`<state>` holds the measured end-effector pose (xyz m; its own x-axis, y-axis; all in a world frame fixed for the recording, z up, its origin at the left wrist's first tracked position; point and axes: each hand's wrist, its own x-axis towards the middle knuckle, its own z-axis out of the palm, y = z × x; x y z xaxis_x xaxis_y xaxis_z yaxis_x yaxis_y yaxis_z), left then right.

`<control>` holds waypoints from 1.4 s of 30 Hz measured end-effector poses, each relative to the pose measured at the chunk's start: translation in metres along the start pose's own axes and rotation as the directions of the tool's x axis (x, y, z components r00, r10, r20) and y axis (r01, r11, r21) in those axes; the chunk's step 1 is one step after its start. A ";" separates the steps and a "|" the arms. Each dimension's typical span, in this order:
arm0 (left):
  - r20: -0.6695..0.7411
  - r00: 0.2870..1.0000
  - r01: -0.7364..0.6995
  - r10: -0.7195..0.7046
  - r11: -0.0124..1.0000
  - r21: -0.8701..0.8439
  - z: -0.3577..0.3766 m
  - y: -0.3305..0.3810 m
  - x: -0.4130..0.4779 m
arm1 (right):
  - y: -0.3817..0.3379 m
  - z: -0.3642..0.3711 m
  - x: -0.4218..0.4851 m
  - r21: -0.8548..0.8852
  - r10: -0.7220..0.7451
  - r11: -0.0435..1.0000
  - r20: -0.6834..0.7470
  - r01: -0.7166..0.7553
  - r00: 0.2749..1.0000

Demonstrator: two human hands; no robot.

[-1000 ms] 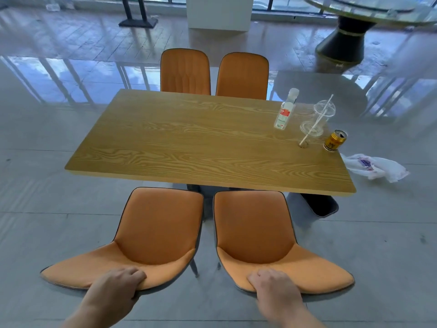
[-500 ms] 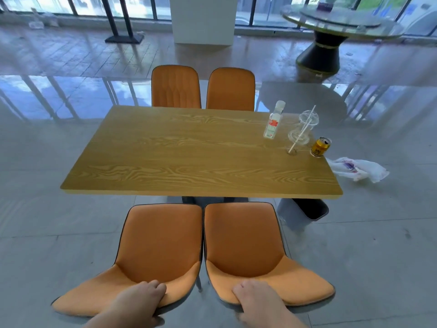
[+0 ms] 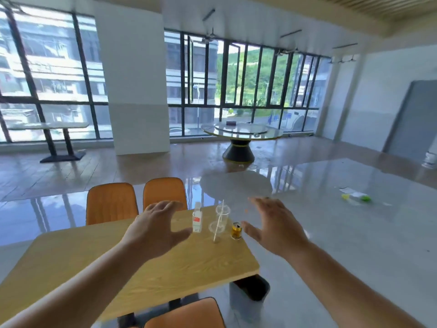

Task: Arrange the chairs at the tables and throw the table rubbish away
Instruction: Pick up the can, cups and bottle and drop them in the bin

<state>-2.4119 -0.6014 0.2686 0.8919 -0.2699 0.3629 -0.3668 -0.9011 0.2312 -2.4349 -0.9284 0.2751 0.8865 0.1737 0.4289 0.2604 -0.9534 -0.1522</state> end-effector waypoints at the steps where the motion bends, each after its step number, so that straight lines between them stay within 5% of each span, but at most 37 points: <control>1: -0.041 0.999 -0.036 0.036 0.999 -0.003 -0.015 0.030 0.018 | 0.015 -0.028 0.004 -0.013 -0.003 1.000 -0.049 0.002 0.999; 8: -0.283 0.930 -0.248 0.233 0.969 -0.016 -0.082 0.251 0.113 | 0.136 -0.200 -0.009 -0.082 -0.058 0.996 -0.337 0.031 0.940; 18: -0.399 0.851 -0.388 0.343 0.921 -0.035 -0.051 0.489 0.208 | 0.316 -0.342 -0.057 -0.236 -0.052 0.970 -0.459 -0.065 0.887; 32: -0.321 0.840 -0.467 0.436 0.884 -0.021 0.111 0.636 0.386 | 0.557 -0.291 0.002 -0.264 0.093 0.944 -0.370 -0.200 0.925; 42: -0.169 0.903 -0.411 0.396 0.909 -0.067 0.265 0.703 0.585 | 0.763 -0.228 0.108 -0.247 0.157 0.947 -0.204 -0.205 0.966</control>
<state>-2.0781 -1.4830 0.4041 0.6152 -0.5429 0.5716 -0.7178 -0.6856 0.1214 -2.2280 -1.6929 0.4084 0.8195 -0.0317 0.5721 -0.0300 -0.9995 -0.0124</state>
